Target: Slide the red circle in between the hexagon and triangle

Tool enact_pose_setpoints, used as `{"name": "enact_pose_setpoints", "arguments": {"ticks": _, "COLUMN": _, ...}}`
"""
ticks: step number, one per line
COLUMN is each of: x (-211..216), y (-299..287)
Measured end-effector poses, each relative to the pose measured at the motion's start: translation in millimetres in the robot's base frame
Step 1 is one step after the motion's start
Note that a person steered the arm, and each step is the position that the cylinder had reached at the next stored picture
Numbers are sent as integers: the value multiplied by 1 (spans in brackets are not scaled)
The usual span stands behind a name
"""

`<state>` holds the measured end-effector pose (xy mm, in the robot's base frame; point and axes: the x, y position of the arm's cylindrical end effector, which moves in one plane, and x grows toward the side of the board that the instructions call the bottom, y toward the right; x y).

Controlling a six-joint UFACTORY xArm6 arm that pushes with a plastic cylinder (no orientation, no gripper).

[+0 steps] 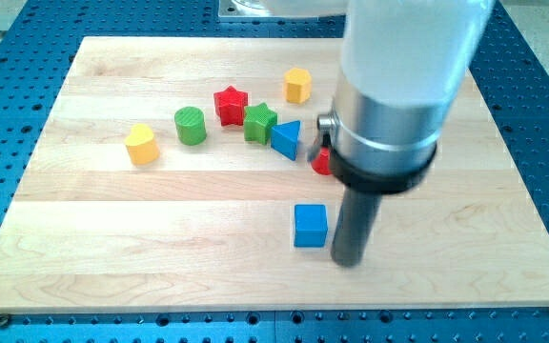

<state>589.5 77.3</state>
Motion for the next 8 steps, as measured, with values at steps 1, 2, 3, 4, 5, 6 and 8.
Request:
{"name": "enact_pose_setpoints", "arguments": {"ticks": 1, "x": 1, "y": -34}}
{"name": "enact_pose_setpoints", "arguments": {"ticks": 2, "x": -31, "y": -35}}
{"name": "enact_pose_setpoints", "arguments": {"ticks": 3, "x": -53, "y": -37}}
{"name": "enact_pose_setpoints", "arguments": {"ticks": 4, "x": -8, "y": -20}}
{"name": "enact_pose_setpoints", "arguments": {"ticks": 5, "x": -7, "y": 61}}
{"name": "enact_pose_setpoints", "arguments": {"ticks": 6, "x": -7, "y": 134}}
{"name": "enact_pose_setpoints", "arguments": {"ticks": 8, "x": -34, "y": 199}}
